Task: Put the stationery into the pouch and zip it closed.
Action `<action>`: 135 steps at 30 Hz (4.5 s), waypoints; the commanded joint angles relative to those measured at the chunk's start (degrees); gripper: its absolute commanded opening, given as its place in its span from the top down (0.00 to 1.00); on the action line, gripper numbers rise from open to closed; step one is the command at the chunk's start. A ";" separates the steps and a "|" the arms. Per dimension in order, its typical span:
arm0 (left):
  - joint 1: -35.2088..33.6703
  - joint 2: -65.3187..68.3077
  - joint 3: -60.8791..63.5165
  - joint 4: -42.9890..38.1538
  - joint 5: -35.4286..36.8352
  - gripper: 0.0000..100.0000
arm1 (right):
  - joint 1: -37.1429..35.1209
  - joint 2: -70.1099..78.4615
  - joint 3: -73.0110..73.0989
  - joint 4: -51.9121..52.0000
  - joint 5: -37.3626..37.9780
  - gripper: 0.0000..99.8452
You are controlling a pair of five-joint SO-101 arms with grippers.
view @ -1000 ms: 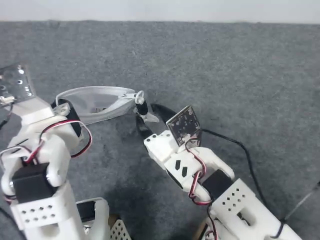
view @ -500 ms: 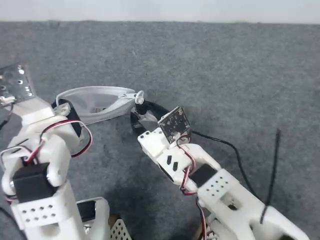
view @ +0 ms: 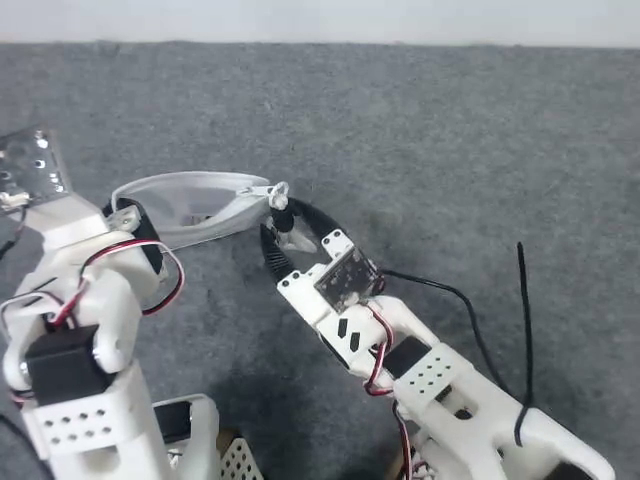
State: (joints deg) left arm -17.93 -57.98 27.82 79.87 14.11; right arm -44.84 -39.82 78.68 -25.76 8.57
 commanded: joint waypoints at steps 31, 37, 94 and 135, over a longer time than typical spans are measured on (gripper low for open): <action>-0.35 -0.97 0.48 -1.93 -0.53 0.99 | 0.84 -10.51 -1.58 14.55 1.67 0.99; -0.35 -0.97 0.48 -1.93 -0.53 0.99 | 0.75 -23.16 -3.34 32.13 5.80 0.99; 20.75 -1.05 1.19 -9.14 -15.21 0.76 | -1.54 -62.81 1.67 68.35 5.01 0.99; 16.79 -0.97 4.88 20.75 -38.86 0.76 | 6.99 -37.93 -4.66 45.41 0.00 0.99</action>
State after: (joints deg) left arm -0.44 -58.51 31.69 98.68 -22.55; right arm -38.33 -78.15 78.68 21.19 9.27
